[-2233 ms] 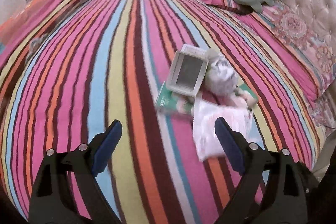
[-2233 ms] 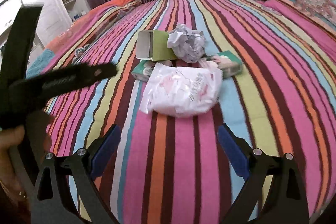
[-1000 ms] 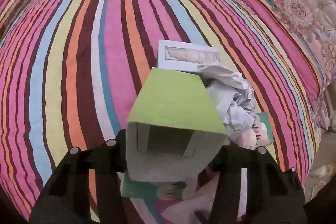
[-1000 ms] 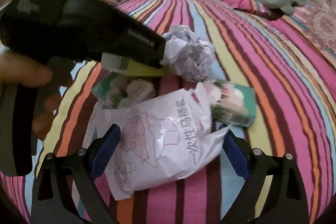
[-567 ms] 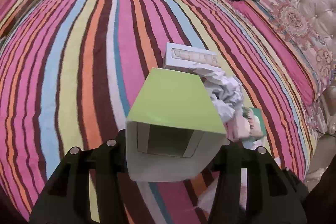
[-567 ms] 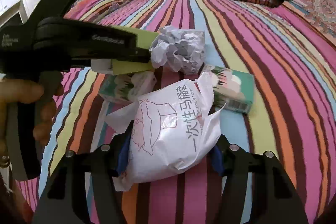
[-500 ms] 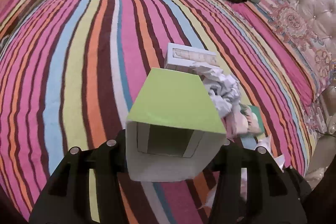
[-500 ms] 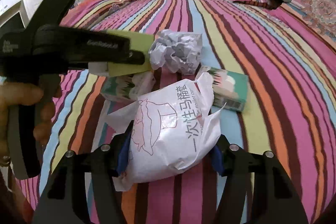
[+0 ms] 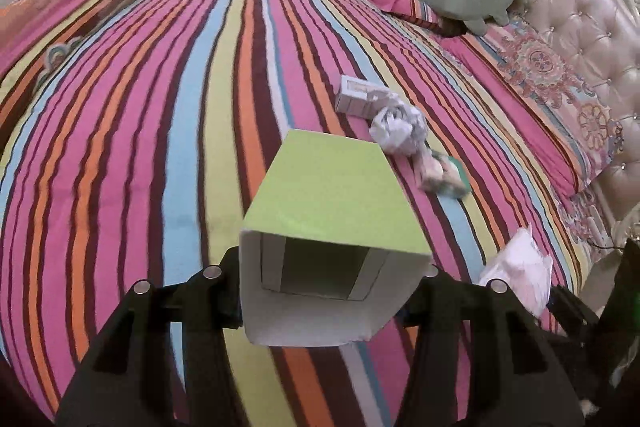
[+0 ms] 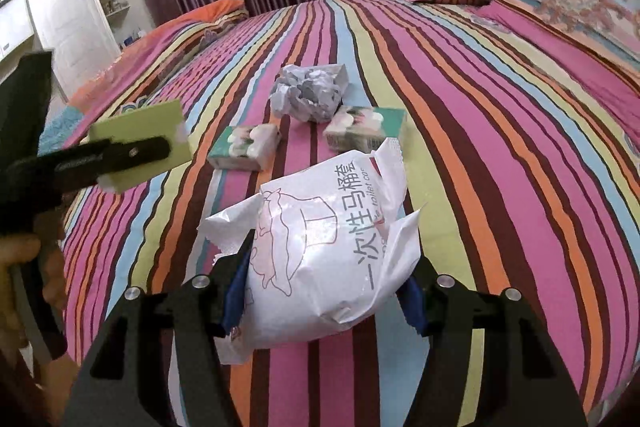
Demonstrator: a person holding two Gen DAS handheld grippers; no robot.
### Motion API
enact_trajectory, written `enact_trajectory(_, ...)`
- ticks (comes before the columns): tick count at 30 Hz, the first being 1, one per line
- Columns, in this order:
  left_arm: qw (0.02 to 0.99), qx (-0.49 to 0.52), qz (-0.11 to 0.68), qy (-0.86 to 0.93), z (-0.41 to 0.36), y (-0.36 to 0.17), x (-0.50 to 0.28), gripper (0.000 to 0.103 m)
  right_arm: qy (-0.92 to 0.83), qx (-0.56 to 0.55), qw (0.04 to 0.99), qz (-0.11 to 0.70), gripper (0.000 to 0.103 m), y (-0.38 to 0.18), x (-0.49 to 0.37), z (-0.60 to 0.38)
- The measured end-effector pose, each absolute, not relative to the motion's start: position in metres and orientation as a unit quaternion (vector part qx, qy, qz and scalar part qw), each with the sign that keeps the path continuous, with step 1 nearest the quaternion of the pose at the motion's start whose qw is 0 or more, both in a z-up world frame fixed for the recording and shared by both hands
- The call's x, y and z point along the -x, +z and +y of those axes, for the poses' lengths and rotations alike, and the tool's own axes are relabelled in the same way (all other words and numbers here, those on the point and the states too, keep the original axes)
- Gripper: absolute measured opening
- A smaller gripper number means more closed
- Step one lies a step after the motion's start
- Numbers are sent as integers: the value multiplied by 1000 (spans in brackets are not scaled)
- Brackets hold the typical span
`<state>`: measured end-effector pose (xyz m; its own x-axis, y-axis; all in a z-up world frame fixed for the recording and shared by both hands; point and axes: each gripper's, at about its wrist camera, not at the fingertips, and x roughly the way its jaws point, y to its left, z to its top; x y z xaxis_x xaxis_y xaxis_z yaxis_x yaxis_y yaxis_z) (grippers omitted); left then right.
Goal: Collect trash
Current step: 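Carry the green-topped box with the left tool while the right tool carries the bag to the basket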
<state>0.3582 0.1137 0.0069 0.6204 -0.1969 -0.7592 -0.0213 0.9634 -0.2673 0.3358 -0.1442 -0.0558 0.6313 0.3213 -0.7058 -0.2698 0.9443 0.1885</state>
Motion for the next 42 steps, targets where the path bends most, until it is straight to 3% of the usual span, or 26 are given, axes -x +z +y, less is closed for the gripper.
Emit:
enact_trajectory(23, 888, 132, 435, -70, 73, -3, -161, 50, 210, -38, 897, 388, 59, -48, -217, -166)
enact_trajectory(42, 845, 98, 518, -85, 31, -63, -62, 50, 203, 11, 849, 487, 59, -104, -125, -176)
